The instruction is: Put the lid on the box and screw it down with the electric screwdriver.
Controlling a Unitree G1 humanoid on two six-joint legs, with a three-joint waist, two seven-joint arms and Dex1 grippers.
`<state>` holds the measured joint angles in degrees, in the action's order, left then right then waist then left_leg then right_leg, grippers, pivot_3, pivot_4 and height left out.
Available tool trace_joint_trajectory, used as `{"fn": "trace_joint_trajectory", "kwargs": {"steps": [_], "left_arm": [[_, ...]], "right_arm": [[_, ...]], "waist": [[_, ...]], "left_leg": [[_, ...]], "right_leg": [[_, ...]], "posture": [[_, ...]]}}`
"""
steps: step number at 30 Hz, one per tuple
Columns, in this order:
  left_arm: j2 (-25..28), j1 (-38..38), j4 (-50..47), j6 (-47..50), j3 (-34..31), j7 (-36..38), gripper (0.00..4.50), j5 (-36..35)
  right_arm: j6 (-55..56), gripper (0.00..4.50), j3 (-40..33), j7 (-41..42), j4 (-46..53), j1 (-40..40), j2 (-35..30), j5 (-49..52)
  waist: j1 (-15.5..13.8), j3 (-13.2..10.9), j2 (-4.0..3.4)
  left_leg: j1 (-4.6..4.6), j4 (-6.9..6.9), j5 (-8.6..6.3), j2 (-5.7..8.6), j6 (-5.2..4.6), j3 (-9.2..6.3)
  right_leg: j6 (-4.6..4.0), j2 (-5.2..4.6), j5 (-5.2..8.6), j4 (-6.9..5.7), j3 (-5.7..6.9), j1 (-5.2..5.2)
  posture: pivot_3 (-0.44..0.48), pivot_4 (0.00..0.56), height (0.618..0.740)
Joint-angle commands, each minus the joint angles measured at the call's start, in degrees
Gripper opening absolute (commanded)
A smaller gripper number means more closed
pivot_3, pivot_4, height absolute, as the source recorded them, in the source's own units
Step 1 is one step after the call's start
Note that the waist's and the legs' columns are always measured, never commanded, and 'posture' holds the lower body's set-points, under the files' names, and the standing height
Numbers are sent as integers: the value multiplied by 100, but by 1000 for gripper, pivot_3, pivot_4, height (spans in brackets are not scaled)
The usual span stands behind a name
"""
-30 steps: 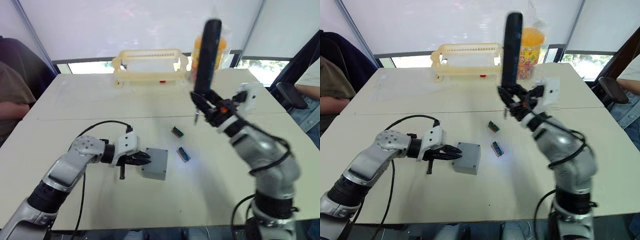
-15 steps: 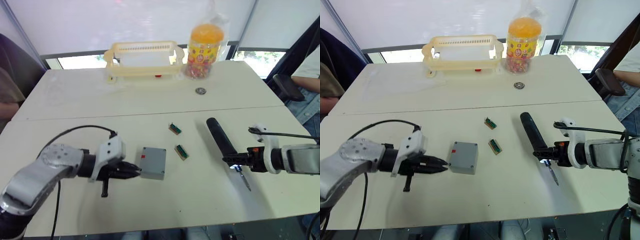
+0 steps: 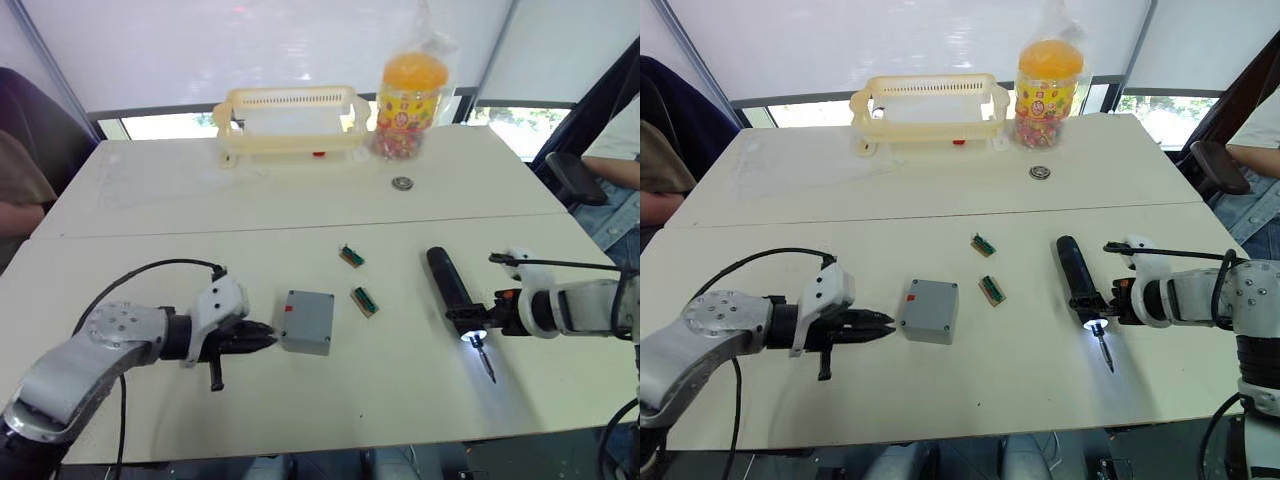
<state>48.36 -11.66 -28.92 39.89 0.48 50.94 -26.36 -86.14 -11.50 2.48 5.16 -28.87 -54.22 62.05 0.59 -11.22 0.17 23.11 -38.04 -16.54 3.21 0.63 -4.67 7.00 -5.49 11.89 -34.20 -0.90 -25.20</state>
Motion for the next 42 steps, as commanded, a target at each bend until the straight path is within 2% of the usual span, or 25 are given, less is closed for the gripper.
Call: {"fn": "trace_joint_trajectory", "kwargs": {"steps": [1, 4, 6, 8, 12, 18, 23, 30, 37, 42], "left_arm": [[-181, -163, 324, -413, 26, -322, 560, 389], [-322, -138, 591, -709, 332, -397, 560, 732], [-501, -159, 843, -858, 516, -444, 560, 876], [-620, -237, 1100, -1038, 677, -465, 560, 1084], [-812, -367, 1288, -1247, 867, -347, 560, 1199], [-885, -567, 1519, -1376, 996, -150, 560, 1295], [-958, -840, 1915, -1619, 1112, 17, 560, 1473], [-1295, -1705, 2915, -2186, 1389, 432, 560, 1717], [-1619, -2193, 3779, -2765, 1496, 670, 560, 1974], [-1256, -1937, 3760, -2765, 1038, 538, 560, 2018]], "right_arm": [[2169, 4451, 304, 1284, 866, 56, -490, -1287], [3001, 4451, 541, 2025, 1800, 474, -362, -1580], [3705, 4451, 1023, 2294, 2477, 869, -207, -2103], [4316, 4451, 1591, 2393, 2752, 1052, -71, -2823], [4973, 4451, 2464, 2428, 2586, 1072, 383, -3884], [5331, 4451, 3031, 2632, 2335, 931, 982, -4690], [5340, 4451, 3170, 2807, 2207, 882, 1411, -4950], [4975, 4451, 3345, 2919, 2503, 698, 1945, -5156], [4218, 4451, 3254, 3065, 3093, 771, 1995, -5078], [3938, 4451, 2348, 3433, 3263, 661, 1714, -4592]], "waist": [[-1, 0, -2], [8, 3, 2], [3, 10, 12], [5, 10, 13], [-3, 9, 15], [-5, 12, 18], [-3, 12, 17], [-2, 13, 18], [-2, 14, 19], [14, 14, 19]], "left_leg": [[0, -2, 0, 1, 0, 2], [-1, -2, 0, 2, 2, 11], [-3, -1, 0, -2, 2, 4], [-4, 0, 0, -3, 3, -2], [1, -9, 9, 6, 17, 2], [-7, -11, 16, 5, 29, -7], [-9, -11, 18, 6, 31, -7], [-17, -12, 19, 16, 33, -6], [-25, -15, 21, 21, 36, -5], [-33, -15, 22, 20, 37, -5]], "right_leg": [[3, 0, -1, -1, 0, -1], [18, 3, -9, 0, 3, 1], [18, 6, -10, -6, 5, 1], [18, 7, -10, -11, 5, -1], [17, -6, -15, -15, -7, -9], [11, -1, -25, -16, -5, -2], [11, 1, -26, -25, -5, -4], [11, 2, -26, -43, -4, -3], [11, 1, -25, -75, -7, -10], [11, 1, -25, -85, -9, -9]], "posture": [[0, 150, 740], [0, 150, 740], [0, 150, 740], [0, 150, 740], [0, 150, 740], [0, 150, 740], [0, 150, 740], [0, 150, 740], [0, 150, 740], [0, 150, 740]]}}
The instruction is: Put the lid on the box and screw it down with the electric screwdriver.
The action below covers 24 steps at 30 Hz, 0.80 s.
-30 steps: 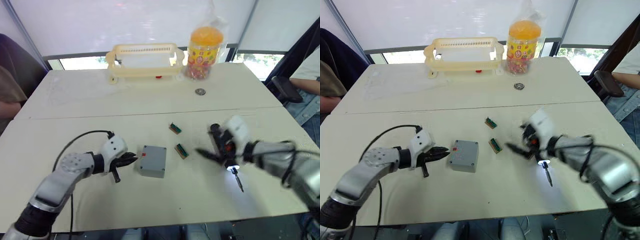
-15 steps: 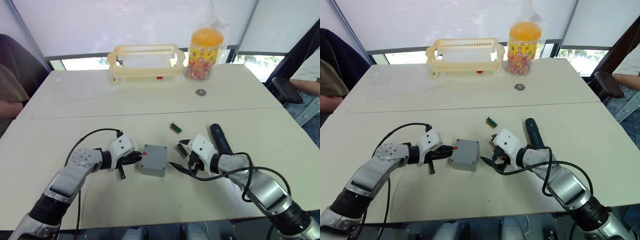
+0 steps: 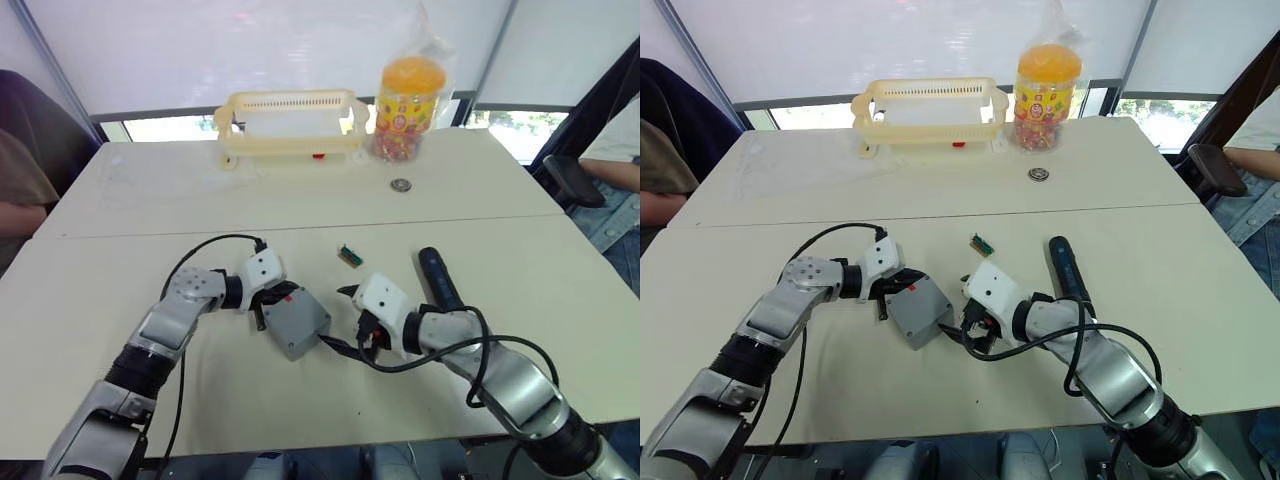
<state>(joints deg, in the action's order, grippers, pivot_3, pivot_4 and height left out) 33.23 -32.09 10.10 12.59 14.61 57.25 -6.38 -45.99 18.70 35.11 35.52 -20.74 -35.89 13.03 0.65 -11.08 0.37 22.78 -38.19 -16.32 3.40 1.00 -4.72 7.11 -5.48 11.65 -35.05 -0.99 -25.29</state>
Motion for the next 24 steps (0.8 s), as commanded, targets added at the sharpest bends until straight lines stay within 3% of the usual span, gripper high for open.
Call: {"fn": "trace_joint_trajectory", "kwargs": {"steps": [1, 4, 8, 15, 24], "left_arm": [[351, 200, -201, 27, -499, -159, 560, -2], [575, 529, -514, 339, -870, -350, 560, -133], [755, 1609, -2016, 1533, -1584, -608, 560, -733], [569, 3151, -4140, 3022, -2125, -1203, 560, -1628], [243, 2873, -4131, 3124, -1587, -1781, 560, -1530]], "right_arm": [[-92, 4451, -840, 220, 159, -219, -129, 412], [154, 4451, -1006, 233, -279, -439, -173, 277], [975, 4451, -583, 194, -1313, -746, -20, -292], [2077, 4451, -56, 336, -2729, -1277, 478, -903], [2389, 4451, 272, 850, -2870, -1177, 704, -1101]], "waist": [[17, 0, 0], [28, 0, 1], [33, 2, 4], [-9, 2, 5], [-2, 6, 9]], "left_leg": [[-4, 0, 0, -1, 0, 2], [-19, 3, 0, -8, 0, 5], [-29, 4, -1, -20, -1, 8], [-30, 3, 3, -19, 6, 9], [-43, 4, 7, -16, 14, 1]], "right_leg": [[0, 0, 0, -3, -3, 1], [-1, 6, 0, -11, -7, 5], [-2, 5, 1, -12, -10, 14], [-2, 1, 1, -16, -15, 14], [-5, 4, 1, -15, -9, 30]], "posture": [[0, 150, 740], [0, 150, 740], [0, 150, 740], [0, 150, 740], [0, 150, 740]]}}
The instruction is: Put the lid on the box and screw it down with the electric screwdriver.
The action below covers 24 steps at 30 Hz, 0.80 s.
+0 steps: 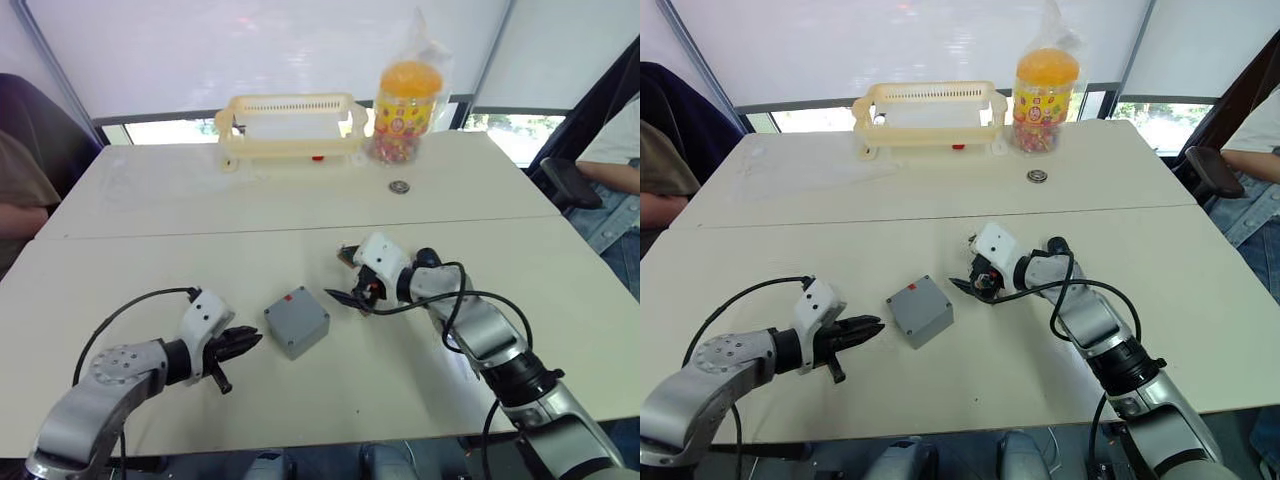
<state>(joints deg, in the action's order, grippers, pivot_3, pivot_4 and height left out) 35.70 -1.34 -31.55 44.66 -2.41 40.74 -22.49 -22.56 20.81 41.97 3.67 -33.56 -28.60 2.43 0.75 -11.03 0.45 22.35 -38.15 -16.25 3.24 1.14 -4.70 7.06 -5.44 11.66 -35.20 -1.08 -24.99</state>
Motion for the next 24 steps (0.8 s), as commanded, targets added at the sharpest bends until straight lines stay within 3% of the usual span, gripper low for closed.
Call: {"fn": "trace_joint_trajectory", "kwargs": {"steps": [1, 13, 24], "left_arm": [[-10, -283, 107, -120, 174, -154, 560, 115], [72, -757, 482, -275, 489, 53, 560, 87], [209, -734, 530, -286, 528, 370, 560, -5]], "right_arm": [[-14, 4451, 72, 203, 448, 203, -38, -32], [-1088, 4451, -91, -22, 1860, 965, -3, -6], [-1505, 4451, 9, -247, 2223, 1126, 146, -70]], "waist": [[-20, 0, 1], [-7, 1, 2], [-3, 2, 2]], "left_leg": [[0, 1, 1, 0, 2, -2], [0, 1, 2, 1, 3, -2], [0, 1, 2, 2, 4, -2]], "right_leg": [[0, 0, 0, 0, 1, 0], [-1, 1, 0, -1, 0, 0], [-1, 1, 0, 0, 0, 0]], "posture": [[0, 150, 740], [0, 150, 740], [0, 150, 740]]}}
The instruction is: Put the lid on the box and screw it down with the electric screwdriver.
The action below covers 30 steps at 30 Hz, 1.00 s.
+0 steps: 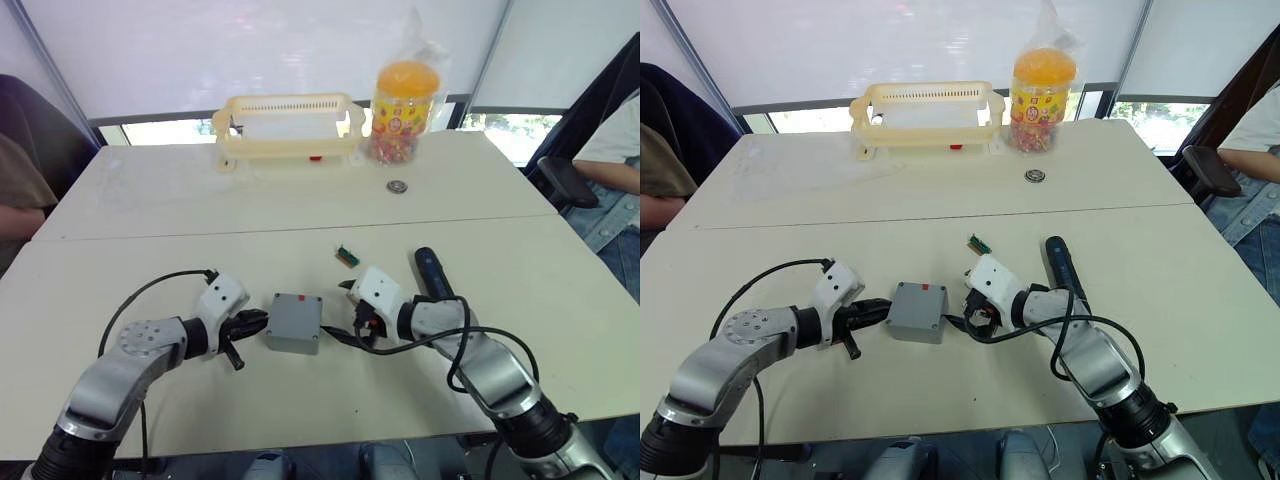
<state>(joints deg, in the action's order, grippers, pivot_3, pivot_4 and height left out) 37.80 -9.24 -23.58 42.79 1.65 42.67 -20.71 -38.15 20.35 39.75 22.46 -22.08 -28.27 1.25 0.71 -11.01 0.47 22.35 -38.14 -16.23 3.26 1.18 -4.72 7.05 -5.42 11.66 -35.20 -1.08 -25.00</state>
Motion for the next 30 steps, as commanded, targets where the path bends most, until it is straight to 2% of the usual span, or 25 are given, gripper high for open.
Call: {"fn": "trace_joint_trajectory", "kwargs": {"steps": [1, 16, 20, 22, 26, 30], "left_arm": [[4, 82, -289, -93, 124, 192, 560, -188], [84, 66, -306, -52, 153, 289, 560, -170], [597, 1, -268, -84, -322, 623, 560, -290], [814, -152, -303, 148, -711, 907, 560, -786], [1222, -603, -369, 482, -1000, 1316, 560, -1382], [1178, -1200, -236, 619, -902, 1237, 560, -1630]], "right_arm": [[42, 4451, 57, -30, 351, -19, 112, 52], [128, 4451, -194, 78, 239, -131, -88, 109], [26, 4451, -1024, 329, 246, -327, -355, 587], [-308, 4451, -1578, 299, 110, -583, -190, 1103], [-669, 4451, -2114, 150, -653, -1167, -4, 1537], [-341, 4451, -1967, -111, -1967, -1673, 215, 1286]], "waist": [[1, 0, 0], [-3, 0, 0], [-1, 0, 1], [-1, 0, 1], [11, 0, 1], [9, 0, 1]], "left_leg": [[0, 0, 0, 0, 0, 0], [0, 0, 0, 0, 0, 1], [0, 0, 0, -1, 0, 0], [0, 0, 0, -2, 0, 1], [-2, 0, 0, -5, 0, -1], [-4, -1, 1, -1, 0, 2]], "right_leg": [[0, 0, 0, 0, 0, 0], [0, -1, 0, 0, 0, 1], [0, -1, 0, 0, 0, 1], [0, 0, 0, 0, 0, 0], [-3, 5, -1, 0, 2, 3], [-3, 4, -2, 0, 0, 5]], "posture": [[0, 150, 740], [0, 150, 740], [0, 150, 740], [0, 150, 740], [0, 150, 740], [0, 150, 740]]}}
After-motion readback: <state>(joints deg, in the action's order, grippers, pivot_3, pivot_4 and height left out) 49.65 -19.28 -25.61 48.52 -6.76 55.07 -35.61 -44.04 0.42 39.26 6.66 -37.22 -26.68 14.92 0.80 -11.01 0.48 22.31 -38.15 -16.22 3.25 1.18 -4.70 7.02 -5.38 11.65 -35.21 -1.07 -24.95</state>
